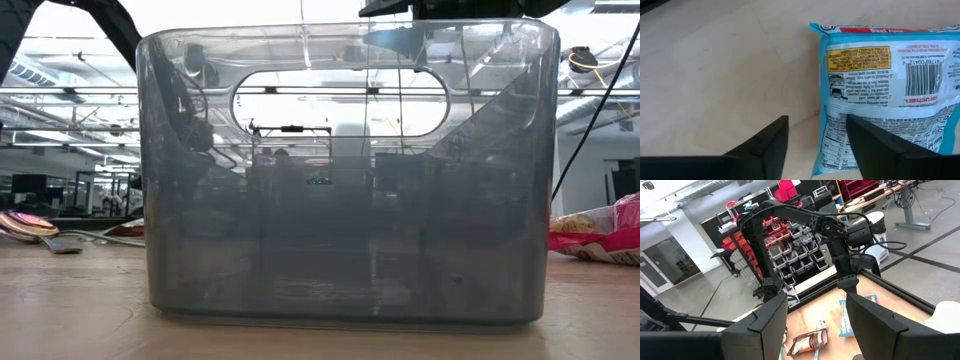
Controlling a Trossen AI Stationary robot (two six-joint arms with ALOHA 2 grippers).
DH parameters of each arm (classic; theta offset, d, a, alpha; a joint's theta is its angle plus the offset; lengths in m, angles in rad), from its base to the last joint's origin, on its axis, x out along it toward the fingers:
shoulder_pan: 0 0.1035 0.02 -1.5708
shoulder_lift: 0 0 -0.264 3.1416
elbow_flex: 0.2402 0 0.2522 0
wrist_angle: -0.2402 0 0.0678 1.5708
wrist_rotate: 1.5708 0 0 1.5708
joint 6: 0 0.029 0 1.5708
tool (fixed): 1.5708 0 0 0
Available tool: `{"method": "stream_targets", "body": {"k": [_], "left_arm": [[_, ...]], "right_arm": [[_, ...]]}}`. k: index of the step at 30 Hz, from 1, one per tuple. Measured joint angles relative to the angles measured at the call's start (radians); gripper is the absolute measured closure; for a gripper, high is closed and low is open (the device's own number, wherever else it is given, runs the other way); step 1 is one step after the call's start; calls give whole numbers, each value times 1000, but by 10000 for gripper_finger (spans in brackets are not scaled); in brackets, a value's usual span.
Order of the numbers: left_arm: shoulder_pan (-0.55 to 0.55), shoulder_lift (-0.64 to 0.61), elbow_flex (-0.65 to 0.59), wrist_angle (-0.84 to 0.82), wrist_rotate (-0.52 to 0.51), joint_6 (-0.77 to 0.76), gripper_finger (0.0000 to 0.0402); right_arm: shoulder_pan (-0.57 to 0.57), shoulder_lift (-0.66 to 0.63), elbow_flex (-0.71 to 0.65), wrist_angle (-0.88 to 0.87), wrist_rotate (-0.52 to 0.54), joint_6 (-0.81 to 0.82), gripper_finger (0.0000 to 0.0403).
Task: Pick & Place Food Item
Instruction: Put the blue noodle pack into the white bin
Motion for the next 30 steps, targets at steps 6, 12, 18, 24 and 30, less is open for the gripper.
{"method": "stream_targets", "body": {"k": [6, 12, 18, 24, 30], "left_arm": [[-3, 0, 0, 0, 7, -2, 285], [-3, 0, 0, 2, 8, -2, 348], [-3, 0, 0, 8, 9, -1, 392], [12, 0, 0, 19, 48, 16, 378], [66, 0, 0, 27, 122, 18, 276]], "right_arm": [[0, 0, 0, 0, 0, 0, 207], [0, 0, 0, -11, -1, 0, 206], [0, 0, 0, -31, -1, 0, 206], [0, 0, 0, -44, -1, 0, 206], [0, 0, 0, -45, -1, 0, 206]]}}
